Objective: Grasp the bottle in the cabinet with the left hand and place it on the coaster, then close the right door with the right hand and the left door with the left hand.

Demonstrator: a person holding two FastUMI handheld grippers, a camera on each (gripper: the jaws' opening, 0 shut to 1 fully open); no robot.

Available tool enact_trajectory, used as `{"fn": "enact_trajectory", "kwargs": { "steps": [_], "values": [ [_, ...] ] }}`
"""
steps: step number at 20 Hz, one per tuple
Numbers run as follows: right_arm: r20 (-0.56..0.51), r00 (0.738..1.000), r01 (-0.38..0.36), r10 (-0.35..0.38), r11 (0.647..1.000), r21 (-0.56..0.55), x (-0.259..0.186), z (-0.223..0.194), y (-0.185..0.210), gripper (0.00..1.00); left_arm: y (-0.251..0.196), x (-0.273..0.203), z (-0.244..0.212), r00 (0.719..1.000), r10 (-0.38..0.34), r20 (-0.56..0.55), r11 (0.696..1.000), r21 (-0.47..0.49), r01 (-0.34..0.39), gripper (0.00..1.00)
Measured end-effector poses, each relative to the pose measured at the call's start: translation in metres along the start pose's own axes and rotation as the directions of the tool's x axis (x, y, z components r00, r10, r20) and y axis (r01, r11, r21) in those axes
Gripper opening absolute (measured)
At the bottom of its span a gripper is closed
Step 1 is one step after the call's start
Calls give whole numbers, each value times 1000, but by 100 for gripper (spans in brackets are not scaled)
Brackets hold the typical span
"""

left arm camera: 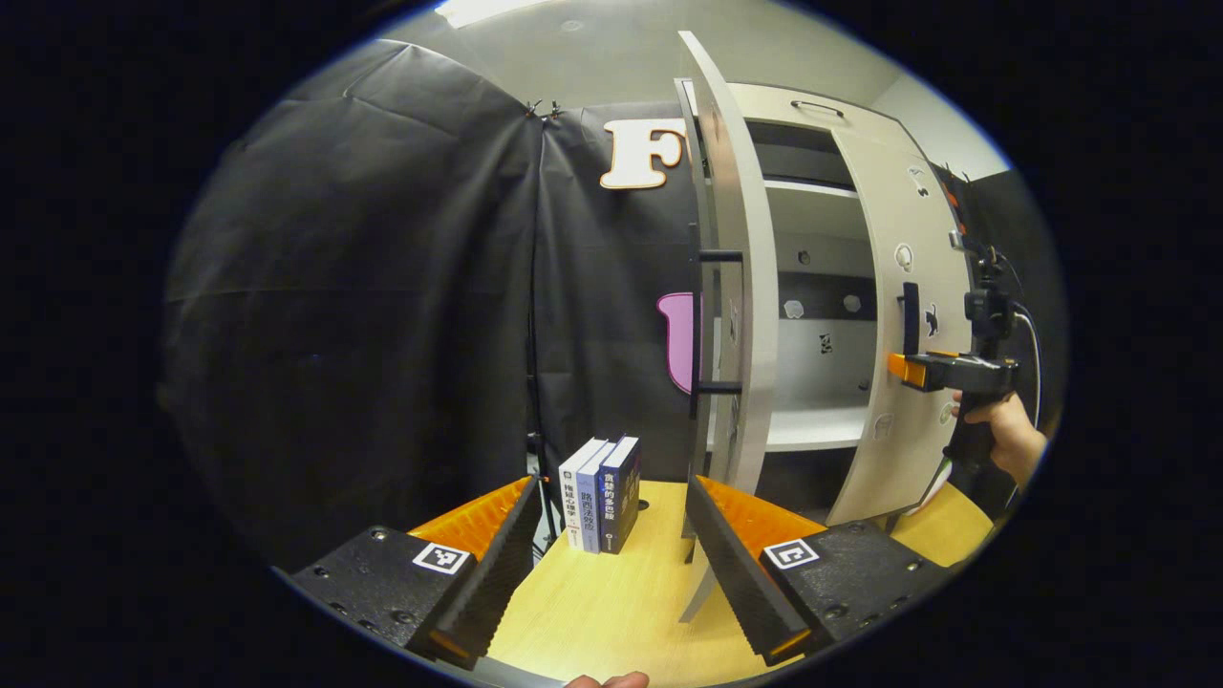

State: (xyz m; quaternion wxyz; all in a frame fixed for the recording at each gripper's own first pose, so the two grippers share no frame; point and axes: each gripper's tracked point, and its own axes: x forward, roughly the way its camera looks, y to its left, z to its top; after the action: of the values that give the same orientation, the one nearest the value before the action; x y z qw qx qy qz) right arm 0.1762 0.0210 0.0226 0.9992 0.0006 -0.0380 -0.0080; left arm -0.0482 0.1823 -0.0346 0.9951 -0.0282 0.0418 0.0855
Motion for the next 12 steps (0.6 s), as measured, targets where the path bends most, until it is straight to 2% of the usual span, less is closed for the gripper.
{"fn": "enact_trajectory", "kwargs": {
  "steps": [2, 4, 8, 9, 10, 12],
  "values": [
    [0, 1000, 16, -16, 1000, -4, 2, -2, 0, 100, 3, 7, 7, 1000, -11, 7, 1000, 10, 11, 99],
    [2, 1000, 26, -26, 1000, -3, 2, -2, 0, 100, 1, 13, 14, 999, -40, 15, 999, 3, 40, 95],
    [-7, 1000, 25, -25, 1000, 5, 2, -3, 0, 100, -11, 21, 25, 993, -118, 11, 992, -39, 118, 96],
    [-10, 1000, 24, -24, 1000, 4, 1, -3, 0, 97, -13, 22, 29, 991, -134, 19, 990, -41, 134, 94],
    [-14, 1000, 21, -21, 1000, 6, 1, -3, 0, 100, -14, 25, 34, 989, -147, 29, 988, -40, 148, 95],
    [-52, 999, 11, -10, 1000, 17, 0, -11, 2, 97, -16, 29, 41, 984, -170, 44, 985, -31, 171, 94]
  ]
}}
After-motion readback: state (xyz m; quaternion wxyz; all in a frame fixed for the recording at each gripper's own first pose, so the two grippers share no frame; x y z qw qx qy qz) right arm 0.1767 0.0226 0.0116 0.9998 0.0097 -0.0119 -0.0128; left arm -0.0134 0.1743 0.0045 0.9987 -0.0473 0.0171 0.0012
